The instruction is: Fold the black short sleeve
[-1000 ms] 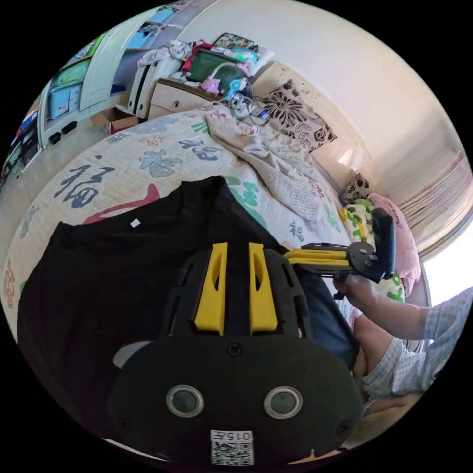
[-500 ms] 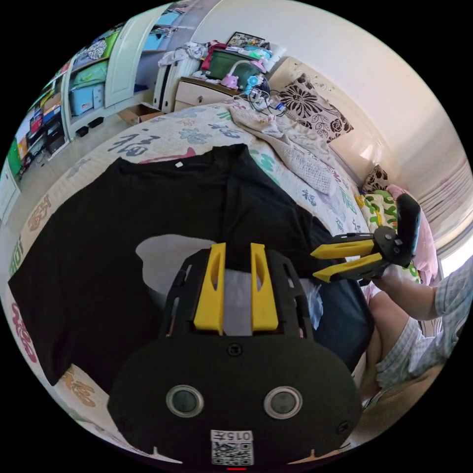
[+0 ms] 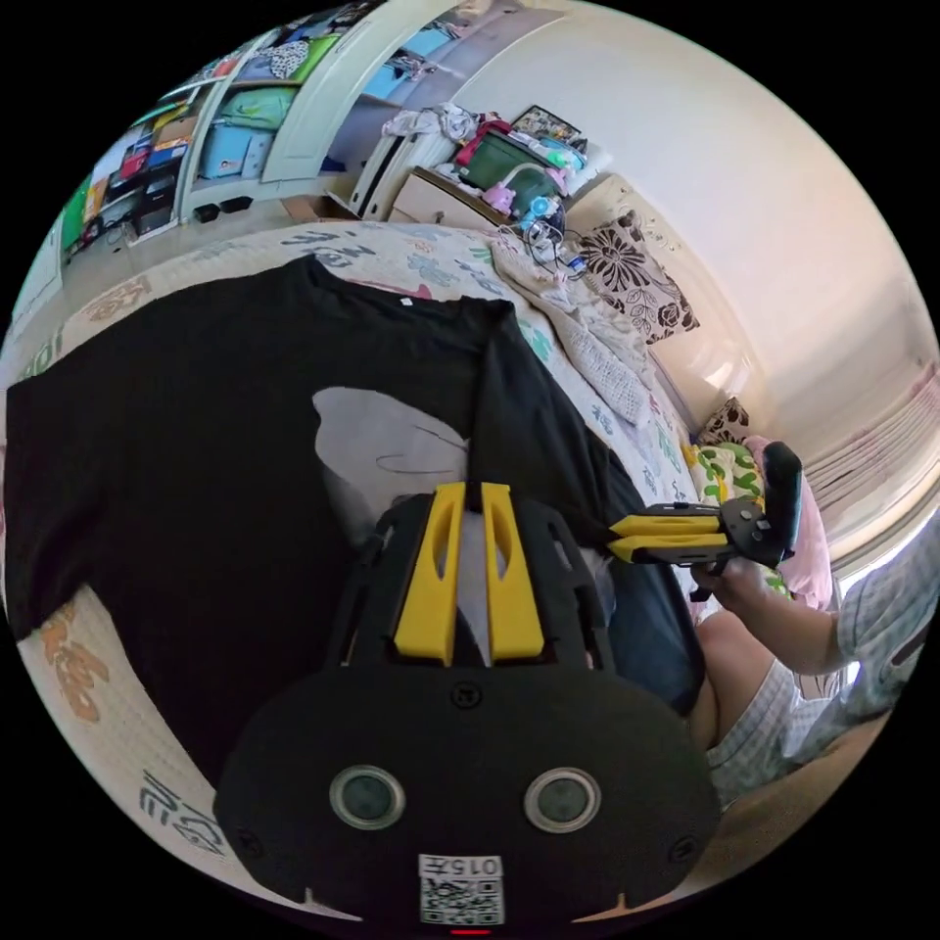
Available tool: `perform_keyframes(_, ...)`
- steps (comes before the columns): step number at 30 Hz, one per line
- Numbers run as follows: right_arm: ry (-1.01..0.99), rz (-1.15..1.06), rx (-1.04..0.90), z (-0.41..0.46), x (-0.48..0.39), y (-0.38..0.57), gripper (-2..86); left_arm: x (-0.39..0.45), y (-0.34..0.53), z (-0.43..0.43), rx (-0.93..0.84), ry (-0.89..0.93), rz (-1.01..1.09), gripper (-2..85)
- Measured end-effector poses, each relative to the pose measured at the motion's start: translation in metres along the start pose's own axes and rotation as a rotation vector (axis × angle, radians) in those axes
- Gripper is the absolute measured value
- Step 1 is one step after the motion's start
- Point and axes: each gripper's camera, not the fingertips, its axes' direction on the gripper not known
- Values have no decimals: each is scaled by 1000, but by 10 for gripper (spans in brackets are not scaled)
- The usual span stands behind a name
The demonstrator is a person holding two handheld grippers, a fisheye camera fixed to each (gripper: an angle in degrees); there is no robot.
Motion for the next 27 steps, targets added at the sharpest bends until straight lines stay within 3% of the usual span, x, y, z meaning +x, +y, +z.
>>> perform_keyframes(4,-26,2,102,-27,-16,-29,70,-26,30,-105,257,11,-149,55)
perform_keyframes(8,-105,-169,183,-33,-55,-104,70,-80,89,-209,509,-139,-467,79)
perform_keyframes(10,-142,-227,191,-24,-79,-147,69,-103,107,-235,548,-207,-586,101)
perform_keyframes(13,-234,-325,192,-1,-127,-219,71,-135,124,-256,610,-161,-721,112)
perform_keyframes(18,-299,-368,76,55,-203,-329,85,-154,119,-270,680,-85,-764,87)
perform_keyframes(22,-129,-376,-67,111,-257,-396,98,-158,118,-279,664,-59,-784,18)
perform_keyframes(27,5,-338,-165,147,-281,-430,54,-156,133,-285,697,13,-808,1)
